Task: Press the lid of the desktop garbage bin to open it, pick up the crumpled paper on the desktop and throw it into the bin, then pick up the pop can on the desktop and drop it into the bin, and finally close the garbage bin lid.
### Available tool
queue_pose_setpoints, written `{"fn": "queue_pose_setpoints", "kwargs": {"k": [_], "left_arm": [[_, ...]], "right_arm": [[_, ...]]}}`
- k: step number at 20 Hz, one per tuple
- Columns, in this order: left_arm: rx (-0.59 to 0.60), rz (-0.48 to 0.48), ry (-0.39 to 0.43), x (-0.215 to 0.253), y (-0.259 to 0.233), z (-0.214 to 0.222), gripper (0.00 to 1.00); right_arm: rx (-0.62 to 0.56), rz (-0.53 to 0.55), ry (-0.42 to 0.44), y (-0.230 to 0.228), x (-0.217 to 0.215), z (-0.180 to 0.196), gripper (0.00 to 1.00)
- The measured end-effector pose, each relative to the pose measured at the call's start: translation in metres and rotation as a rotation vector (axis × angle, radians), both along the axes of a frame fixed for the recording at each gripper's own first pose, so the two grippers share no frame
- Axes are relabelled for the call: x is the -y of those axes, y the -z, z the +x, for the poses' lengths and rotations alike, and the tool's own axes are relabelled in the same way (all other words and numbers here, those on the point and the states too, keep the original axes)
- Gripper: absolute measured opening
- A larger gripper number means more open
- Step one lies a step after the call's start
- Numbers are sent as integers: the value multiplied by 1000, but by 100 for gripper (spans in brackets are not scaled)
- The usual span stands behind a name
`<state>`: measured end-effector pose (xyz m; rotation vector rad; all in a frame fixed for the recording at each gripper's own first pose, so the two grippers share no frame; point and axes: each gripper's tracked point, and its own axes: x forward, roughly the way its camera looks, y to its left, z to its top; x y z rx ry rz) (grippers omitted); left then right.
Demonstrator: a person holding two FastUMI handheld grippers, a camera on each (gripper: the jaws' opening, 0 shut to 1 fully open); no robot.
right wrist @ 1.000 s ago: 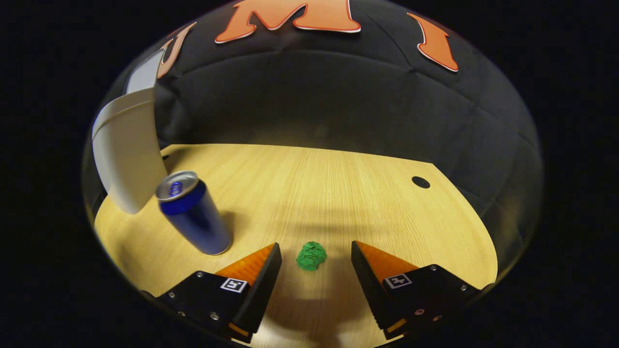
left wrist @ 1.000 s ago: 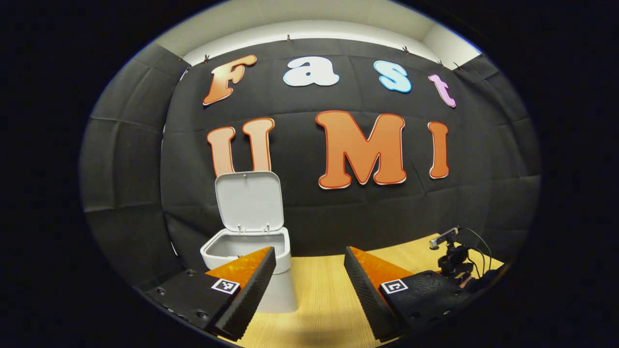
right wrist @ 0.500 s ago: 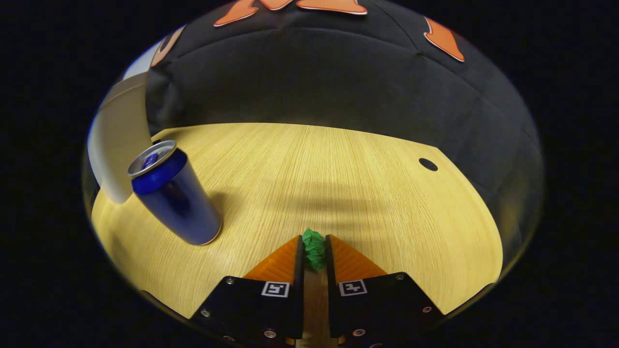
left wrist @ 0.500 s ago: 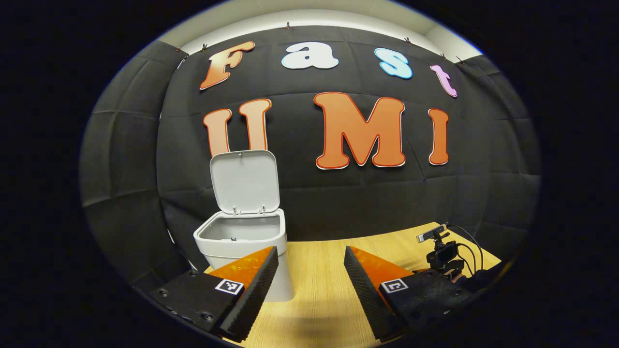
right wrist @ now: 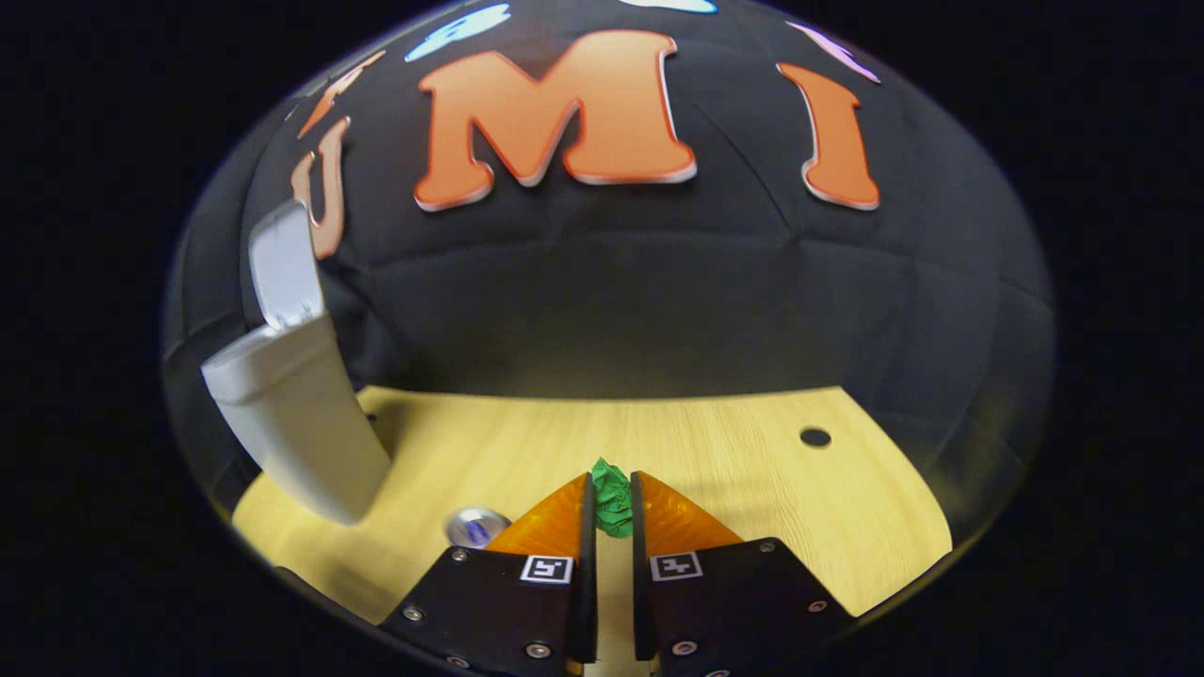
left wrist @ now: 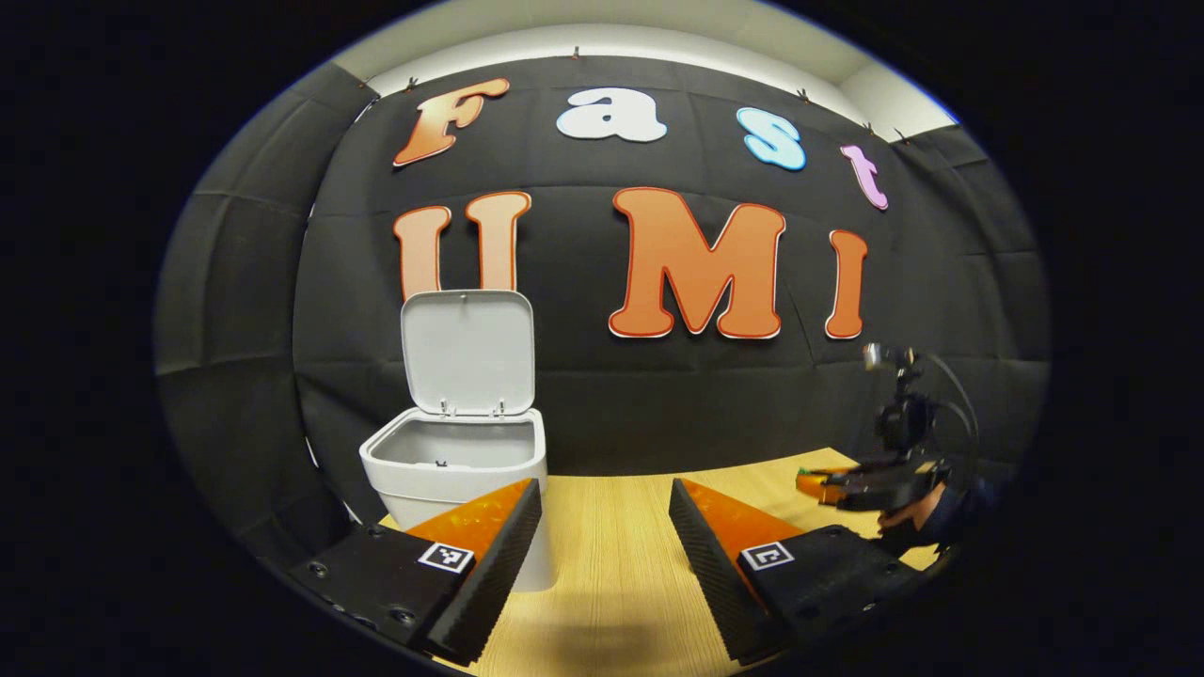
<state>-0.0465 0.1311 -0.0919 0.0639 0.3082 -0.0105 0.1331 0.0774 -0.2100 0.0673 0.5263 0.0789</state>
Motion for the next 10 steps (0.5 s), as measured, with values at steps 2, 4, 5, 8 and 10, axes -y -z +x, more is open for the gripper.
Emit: {"fn": "queue_pose_setpoints", "kwargs": {"k": [2,4,5,8,10], "left_arm": [[11,-4,-21,-16,-2,-2,87],[23,-9,-54,-38,-4,-7,87],[26,-14,-73,-49,-3,-10,87],[24,3,-141,-84,-2,-26,88],[33,9,-184,-105,-6,-39,88]], "right_arm": [[88,48,-40,-51,-32,13,15],[152,89,-109,-88,-82,16,15],[172,106,-148,-103,-111,19,15],[195,173,-282,-128,-202,29,15],[204,190,-368,-137,-262,33,15]]}}
